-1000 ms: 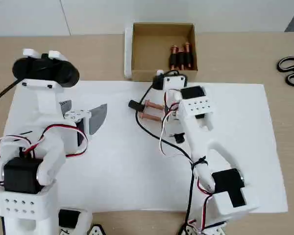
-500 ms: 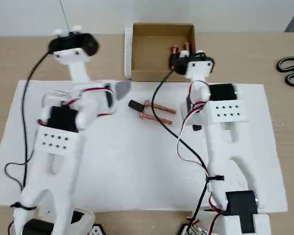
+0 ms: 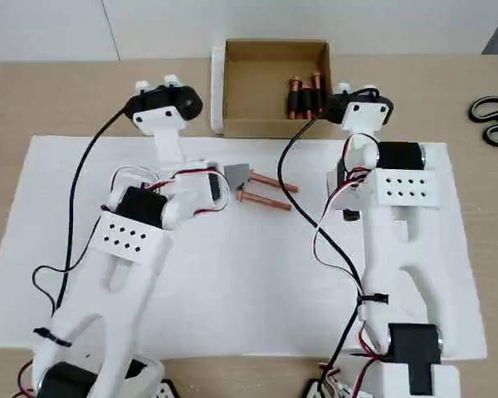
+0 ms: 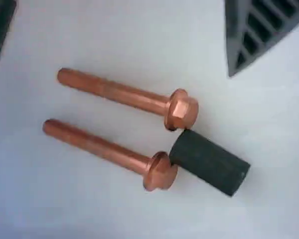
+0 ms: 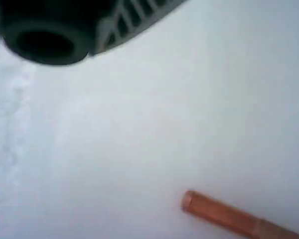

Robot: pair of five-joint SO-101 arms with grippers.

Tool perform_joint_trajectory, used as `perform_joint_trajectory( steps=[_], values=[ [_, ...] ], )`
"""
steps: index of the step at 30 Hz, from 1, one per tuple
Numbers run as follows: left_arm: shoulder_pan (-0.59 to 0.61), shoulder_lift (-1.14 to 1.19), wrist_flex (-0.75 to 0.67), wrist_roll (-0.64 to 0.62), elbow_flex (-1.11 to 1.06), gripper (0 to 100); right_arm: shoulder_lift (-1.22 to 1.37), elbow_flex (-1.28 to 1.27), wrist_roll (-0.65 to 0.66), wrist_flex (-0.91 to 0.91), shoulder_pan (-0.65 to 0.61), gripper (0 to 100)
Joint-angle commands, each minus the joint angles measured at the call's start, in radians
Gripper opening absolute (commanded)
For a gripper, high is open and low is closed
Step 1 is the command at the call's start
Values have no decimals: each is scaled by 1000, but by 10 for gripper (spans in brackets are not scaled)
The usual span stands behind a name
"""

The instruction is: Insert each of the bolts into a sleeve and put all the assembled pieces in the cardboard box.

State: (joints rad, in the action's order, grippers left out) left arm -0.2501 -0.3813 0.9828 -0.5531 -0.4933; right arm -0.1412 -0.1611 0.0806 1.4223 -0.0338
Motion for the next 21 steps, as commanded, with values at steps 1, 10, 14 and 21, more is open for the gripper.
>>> perform_joint_trajectory(
  steps=[1, 10, 14, 21],
  values=[
    [-9, -5, -66, -52, 4, 281, -59, 54, 5, 7, 8, 13],
    [44, -77, -32, -201, 30, 280, -59, 54, 5, 21, 8, 13],
    [72, -133, -31, -206, 59, 280, -59, 54, 5, 18, 8, 13],
    [-58, -63, -17, -206, 85, 281, -59, 54, 6, 24, 8, 13]
  ],
)
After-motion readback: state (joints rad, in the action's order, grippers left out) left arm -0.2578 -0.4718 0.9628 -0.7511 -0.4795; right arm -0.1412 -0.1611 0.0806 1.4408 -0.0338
